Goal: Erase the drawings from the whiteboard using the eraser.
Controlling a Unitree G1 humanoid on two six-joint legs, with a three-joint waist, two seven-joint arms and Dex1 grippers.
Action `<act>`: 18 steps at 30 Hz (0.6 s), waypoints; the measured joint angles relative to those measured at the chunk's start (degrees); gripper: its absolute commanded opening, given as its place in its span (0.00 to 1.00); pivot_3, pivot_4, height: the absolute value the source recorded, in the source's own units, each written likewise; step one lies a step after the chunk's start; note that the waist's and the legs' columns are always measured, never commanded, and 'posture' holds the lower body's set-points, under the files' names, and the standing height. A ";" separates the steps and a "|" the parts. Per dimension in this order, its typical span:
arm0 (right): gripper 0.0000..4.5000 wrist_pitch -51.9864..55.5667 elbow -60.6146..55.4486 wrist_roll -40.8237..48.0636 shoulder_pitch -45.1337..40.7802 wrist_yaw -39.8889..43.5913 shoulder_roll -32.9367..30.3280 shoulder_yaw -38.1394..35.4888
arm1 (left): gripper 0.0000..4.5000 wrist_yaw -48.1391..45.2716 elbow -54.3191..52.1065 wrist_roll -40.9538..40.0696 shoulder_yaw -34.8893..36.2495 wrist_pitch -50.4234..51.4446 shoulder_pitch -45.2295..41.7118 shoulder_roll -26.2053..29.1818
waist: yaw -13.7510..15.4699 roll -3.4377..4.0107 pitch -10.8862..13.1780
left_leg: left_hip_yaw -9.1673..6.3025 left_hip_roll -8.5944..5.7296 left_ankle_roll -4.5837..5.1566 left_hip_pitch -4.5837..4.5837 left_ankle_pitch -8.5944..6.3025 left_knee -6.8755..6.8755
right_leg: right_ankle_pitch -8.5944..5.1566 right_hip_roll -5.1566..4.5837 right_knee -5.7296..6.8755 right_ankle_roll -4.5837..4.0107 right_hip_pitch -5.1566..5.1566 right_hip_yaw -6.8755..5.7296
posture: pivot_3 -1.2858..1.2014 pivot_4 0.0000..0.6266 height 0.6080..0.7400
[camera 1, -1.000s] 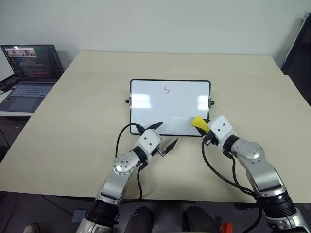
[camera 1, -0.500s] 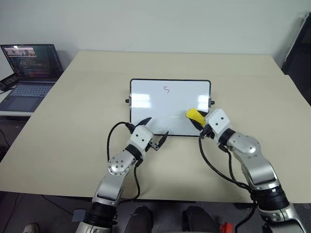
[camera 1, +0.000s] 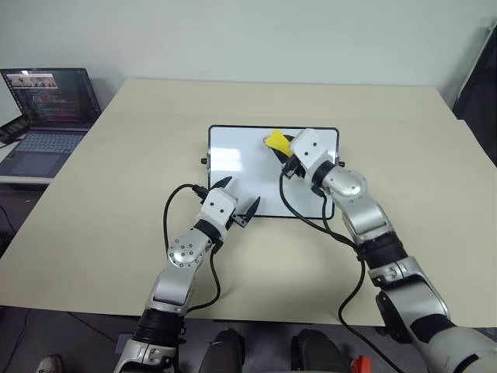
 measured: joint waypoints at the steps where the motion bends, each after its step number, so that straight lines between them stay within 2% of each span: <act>1: 0.29 -0.86 2.09 -0.05 -1.18 -0.20 0.57 0.17 | 1.00 0.01 0.05 0.00 -0.02 -0.01 -0.07 -0.06 | -0.02 0.00 0.00 | 0.00 0.00 -0.01 -0.06 0.01 0.01 | 0.00 0.00 0.02 0.00 -0.06 0.00 | 0.52 0.24 1.00; 9: 0.29 0.07 10.89 -0.50 -6.82 -0.30 2.88 0.34 | 1.00 0.03 0.04 0.05 -0.20 -0.14 -0.10 -0.38 | -0.09 0.01 0.00 | 0.01 0.02 -0.01 -0.10 0.00 0.01 | 0.00 0.00 0.06 -0.01 -0.12 0.01 | 0.52 0.24 1.00; 15: 0.29 7.80 8.93 -0.62 -8.37 -0.18 2.86 0.40 | 1.00 0.03 -0.10 0.17 -0.52 -0.14 0.03 -0.50 | -0.03 0.03 -0.02 | -0.03 0.01 0.16 -0.07 -0.09 0.18 | 0.01 0.00 0.30 -0.01 -0.10 0.00 | 0.52 0.24 1.00; 18: 0.29 13.38 3.58 -0.50 -6.25 1.30 2.05 0.42 | 1.00 0.02 -0.28 0.26 -0.64 -0.14 0.10 -0.51 | 0.14 0.04 -0.03 | -0.05 -0.01 0.19 -0.05 -0.10 0.28 | 0.01 0.00 0.43 -0.01 -0.09 0.00 | 0.52 0.24 1.00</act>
